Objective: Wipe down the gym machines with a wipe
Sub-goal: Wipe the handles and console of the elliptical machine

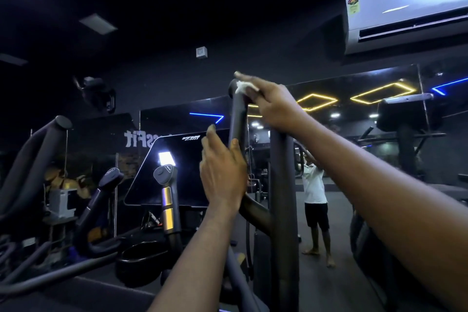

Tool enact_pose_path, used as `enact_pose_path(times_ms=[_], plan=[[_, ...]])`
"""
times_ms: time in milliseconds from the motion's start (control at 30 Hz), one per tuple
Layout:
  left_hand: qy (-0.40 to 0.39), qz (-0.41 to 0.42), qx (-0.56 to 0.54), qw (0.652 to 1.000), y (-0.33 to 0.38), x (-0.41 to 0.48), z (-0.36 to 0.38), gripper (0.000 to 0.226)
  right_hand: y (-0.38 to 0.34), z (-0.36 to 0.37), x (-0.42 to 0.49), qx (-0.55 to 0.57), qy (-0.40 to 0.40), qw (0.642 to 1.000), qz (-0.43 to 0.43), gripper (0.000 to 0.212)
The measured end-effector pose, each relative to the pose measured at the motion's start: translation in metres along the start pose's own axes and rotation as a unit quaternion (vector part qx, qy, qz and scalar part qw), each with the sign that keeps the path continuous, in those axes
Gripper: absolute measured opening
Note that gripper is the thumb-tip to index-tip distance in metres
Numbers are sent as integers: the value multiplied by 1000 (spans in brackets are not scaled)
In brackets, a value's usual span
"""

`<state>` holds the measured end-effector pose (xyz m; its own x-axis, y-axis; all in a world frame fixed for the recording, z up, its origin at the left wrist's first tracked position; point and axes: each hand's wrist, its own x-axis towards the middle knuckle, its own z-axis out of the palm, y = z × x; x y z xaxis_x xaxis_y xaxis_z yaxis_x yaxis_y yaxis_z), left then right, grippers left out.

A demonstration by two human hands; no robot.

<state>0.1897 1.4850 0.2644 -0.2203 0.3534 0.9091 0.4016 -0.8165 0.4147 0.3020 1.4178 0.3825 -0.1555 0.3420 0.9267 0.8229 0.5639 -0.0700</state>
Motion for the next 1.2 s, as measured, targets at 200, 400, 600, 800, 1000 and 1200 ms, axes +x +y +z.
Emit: enact_pose_path(times_ms=[200,400,600,800,1000,1200], plan=[[3,93,-170,981,10,11,-19,61,-18,-16,-28,44,56,994,79,15],[-68,125,-101,985,29,38,-39,52,-18,-16,-23,6,21,998,62,16],[-26,109,-23,993,25,61,-47,18,-8,-5,-24,-56,82,987,124,34],[74,9,63,995,16,87,-49,12,11,17,-43,-31,81,967,238,85],[-16,88,85,992,35,94,3,24,19,22,-44,-34,114,965,234,82],[-69,126,94,985,21,63,27,48,23,24,-44,-26,134,965,225,82]])
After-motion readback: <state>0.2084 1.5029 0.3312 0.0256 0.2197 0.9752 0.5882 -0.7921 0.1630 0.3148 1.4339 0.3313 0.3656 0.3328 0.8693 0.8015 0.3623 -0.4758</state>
